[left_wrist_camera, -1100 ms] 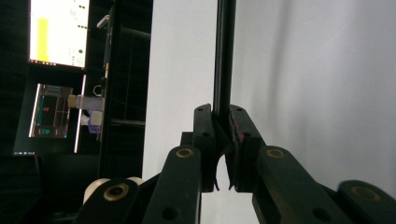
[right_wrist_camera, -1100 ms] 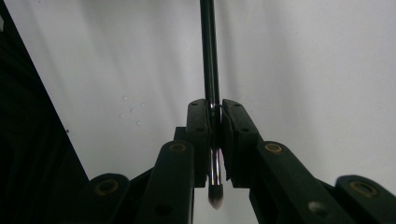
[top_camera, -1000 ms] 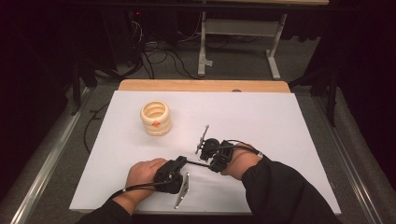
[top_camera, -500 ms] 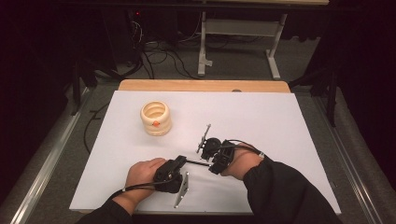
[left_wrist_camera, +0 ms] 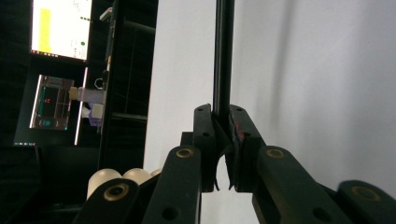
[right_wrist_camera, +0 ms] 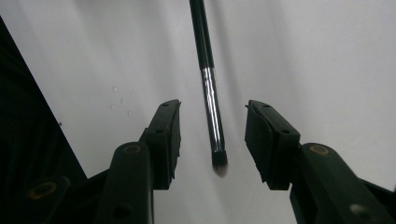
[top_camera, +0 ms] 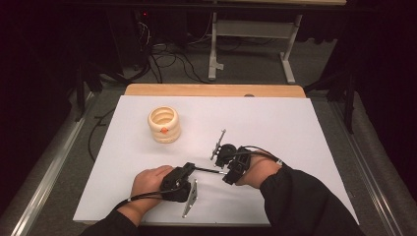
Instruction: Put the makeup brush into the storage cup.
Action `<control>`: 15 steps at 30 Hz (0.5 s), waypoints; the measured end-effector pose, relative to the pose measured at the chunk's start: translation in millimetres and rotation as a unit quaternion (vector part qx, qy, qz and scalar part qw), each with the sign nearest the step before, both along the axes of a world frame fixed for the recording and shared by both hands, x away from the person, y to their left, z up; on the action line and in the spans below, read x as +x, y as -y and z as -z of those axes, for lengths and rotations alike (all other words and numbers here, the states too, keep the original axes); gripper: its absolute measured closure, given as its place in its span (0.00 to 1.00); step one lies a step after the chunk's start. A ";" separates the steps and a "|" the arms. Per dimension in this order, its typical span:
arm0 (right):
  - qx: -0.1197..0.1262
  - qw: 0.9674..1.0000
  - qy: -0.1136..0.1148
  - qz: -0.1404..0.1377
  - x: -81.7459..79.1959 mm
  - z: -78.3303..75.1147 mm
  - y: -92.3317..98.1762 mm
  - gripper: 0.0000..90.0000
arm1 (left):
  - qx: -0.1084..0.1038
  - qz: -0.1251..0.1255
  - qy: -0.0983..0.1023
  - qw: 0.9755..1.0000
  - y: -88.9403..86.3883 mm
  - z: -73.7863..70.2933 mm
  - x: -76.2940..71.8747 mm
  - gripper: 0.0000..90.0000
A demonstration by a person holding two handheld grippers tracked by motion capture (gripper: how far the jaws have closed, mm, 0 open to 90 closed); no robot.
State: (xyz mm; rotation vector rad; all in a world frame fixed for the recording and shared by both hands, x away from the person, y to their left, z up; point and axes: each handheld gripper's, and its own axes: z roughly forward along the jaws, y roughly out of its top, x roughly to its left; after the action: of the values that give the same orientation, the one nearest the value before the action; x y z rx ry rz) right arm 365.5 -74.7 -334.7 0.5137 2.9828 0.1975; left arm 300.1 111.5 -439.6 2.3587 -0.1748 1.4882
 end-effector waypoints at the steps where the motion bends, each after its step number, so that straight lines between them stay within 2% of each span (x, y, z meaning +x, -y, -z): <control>1: -0.001 1.000 0.000 0.001 0.1 -0.2 0.8 0.62 | 0.000 -0.001 0.000 1.000 -0.3 -0.2 0.0 0.93; 14: -0.013 1.000 0.010 0.015 3.2 -1.2 19.4 0.47 | -0.015 -0.015 -0.004 1.000 -6.1 -1.4 4.0 0.93; 15: -0.008 1.000 0.008 0.015 4.0 -0.7 22.9 0.45 | -0.016 -0.016 -0.005 1.000 -6.4 -1.5 4.2 0.93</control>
State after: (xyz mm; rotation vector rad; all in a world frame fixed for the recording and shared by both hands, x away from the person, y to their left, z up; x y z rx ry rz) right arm 369.5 -97.6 -334.0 0.5529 2.9563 0.1738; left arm 304.3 117.9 -438.1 2.3531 -0.1105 1.4825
